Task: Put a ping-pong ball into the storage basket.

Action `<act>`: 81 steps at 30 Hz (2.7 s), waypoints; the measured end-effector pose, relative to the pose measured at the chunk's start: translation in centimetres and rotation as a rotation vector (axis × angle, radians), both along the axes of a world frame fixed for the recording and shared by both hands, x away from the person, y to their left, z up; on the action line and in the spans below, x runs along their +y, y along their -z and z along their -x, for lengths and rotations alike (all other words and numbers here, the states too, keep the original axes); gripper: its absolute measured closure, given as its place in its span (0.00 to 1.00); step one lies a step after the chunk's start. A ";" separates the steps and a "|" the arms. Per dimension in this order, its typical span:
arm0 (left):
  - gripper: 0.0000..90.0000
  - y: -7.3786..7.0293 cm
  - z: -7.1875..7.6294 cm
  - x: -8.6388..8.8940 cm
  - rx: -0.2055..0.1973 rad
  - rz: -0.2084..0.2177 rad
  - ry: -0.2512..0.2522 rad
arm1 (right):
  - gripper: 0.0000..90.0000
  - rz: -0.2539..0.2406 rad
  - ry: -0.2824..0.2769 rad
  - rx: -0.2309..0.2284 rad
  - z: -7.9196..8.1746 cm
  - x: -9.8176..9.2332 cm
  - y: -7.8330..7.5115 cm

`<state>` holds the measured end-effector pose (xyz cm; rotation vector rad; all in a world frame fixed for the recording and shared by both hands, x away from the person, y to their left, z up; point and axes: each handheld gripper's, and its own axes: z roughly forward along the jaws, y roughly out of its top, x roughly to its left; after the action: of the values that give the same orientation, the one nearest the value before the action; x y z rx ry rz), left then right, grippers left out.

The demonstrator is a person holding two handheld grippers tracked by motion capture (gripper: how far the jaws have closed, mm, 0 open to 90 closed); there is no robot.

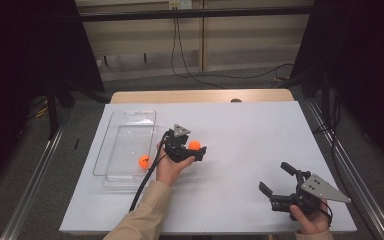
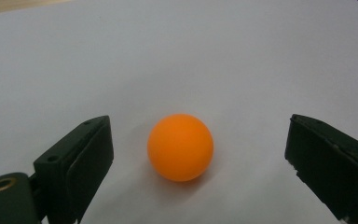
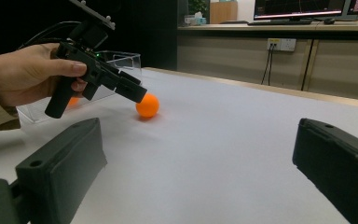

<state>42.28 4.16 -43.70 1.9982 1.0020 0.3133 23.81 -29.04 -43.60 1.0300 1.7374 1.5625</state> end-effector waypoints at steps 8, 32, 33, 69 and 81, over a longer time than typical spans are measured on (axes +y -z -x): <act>0.09 0.3 -0.2 0.0 0.001 -0.014 -0.002 | 0.02 -0.004 0.000 0.002 0.0 0.0 0.0; 0.09 1.2 -0.7 -0.3 0.011 -0.024 -0.010 | 0.02 -0.001 0.000 0.001 0.0 0.0 0.0; 0.09 1.2 -0.7 -0.3 0.014 -0.021 -0.010 | 0.02 -0.001 0.000 0.002 0.0 0.0 0.0; 0.32 1.9 -1.2 -0.2 0.045 -0.024 -0.018 | 0.02 -0.003 0.001 0.002 0.0 0.0 0.0; 0.43 2.0 -1.2 -0.3 0.041 -0.029 0.003 | 0.02 -0.001 0.000 0.002 0.0 0.0 0.0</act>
<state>43.49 3.82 -45.65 2.0398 1.0252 0.2879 23.79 -29.09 -43.61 1.0322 1.7379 1.5631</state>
